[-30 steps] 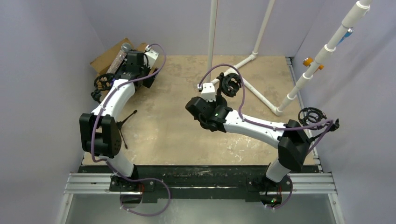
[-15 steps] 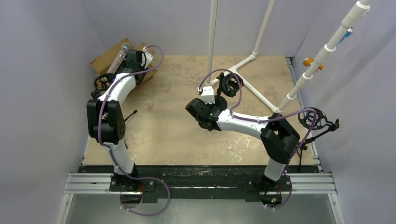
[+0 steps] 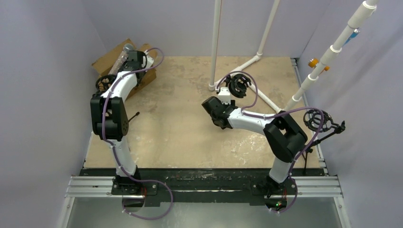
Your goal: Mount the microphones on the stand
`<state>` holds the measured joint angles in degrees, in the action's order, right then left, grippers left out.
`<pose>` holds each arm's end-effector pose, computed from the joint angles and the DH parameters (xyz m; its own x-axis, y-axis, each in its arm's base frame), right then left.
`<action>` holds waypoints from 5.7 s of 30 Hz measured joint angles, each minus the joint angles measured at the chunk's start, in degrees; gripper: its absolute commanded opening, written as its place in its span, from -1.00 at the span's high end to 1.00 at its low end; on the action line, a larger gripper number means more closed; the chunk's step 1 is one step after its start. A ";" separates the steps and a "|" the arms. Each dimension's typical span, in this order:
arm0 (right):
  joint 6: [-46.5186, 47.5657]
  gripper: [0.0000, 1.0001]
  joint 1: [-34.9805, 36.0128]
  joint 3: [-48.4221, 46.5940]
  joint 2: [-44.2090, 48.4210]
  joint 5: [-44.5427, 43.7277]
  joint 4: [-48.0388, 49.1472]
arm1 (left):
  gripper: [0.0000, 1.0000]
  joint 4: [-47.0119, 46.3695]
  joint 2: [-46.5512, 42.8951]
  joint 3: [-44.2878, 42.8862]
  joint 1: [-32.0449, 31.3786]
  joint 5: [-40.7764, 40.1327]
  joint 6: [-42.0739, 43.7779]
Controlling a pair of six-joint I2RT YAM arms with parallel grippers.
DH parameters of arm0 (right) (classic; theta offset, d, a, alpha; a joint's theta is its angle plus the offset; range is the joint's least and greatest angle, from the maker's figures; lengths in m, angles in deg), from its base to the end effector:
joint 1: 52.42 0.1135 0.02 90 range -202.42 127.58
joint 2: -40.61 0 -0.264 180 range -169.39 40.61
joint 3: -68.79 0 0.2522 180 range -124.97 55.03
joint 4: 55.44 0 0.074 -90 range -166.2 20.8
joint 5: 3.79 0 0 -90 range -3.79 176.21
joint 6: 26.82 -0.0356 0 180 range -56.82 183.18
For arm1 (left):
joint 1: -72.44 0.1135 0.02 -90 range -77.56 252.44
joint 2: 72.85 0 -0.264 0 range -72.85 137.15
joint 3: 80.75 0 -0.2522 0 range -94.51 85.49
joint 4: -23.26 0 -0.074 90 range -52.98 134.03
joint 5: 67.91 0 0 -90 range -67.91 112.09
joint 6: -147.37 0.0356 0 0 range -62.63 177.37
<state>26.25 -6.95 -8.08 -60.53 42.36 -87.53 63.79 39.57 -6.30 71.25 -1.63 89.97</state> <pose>0.2673 0.2366 0.1859 -0.6139 -0.0062 -0.7894 0.1550 0.9796 -0.1282 0.4434 0.0051 0.2489 -0.7564 0.5091 -0.4107 0.1832 0.7676 0.6141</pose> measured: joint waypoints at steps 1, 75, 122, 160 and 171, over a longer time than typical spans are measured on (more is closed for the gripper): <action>0.07 -0.27 -0.46 0.13 -0.33 -0.09 0.42 | 0.65 0.35 0.11 -0.11 0.00 0.20 0.07; -7.69 -0.29 7.45 -11.13 7.04 4.83 -8.48 | -0.08 20.02 -28.15 3.89 -18.47 21.88 -32.06; -6.91 1.00 4.24 -20.81 -5.44 22.62 -0.85 | 0.94 20.68 -34.23 28.68 -11.74 36.96 -22.69; -2.80 -0.10 7.85 -31.50 -7.15 29.59 -10.97 | -1.00 31.56 -49.29 24.35 -5.44 29.49 -27.28; -4.46 -0.09 8.04 -31.39 -8.63 28.41 -9.94 | -1.00 29.16 -42.73 28.92 -1.03 36.00 -29.62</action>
<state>21.80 1.10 -39.47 -69.16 70.77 -97.47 92.95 -3.16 22.62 70.22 34.37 60.35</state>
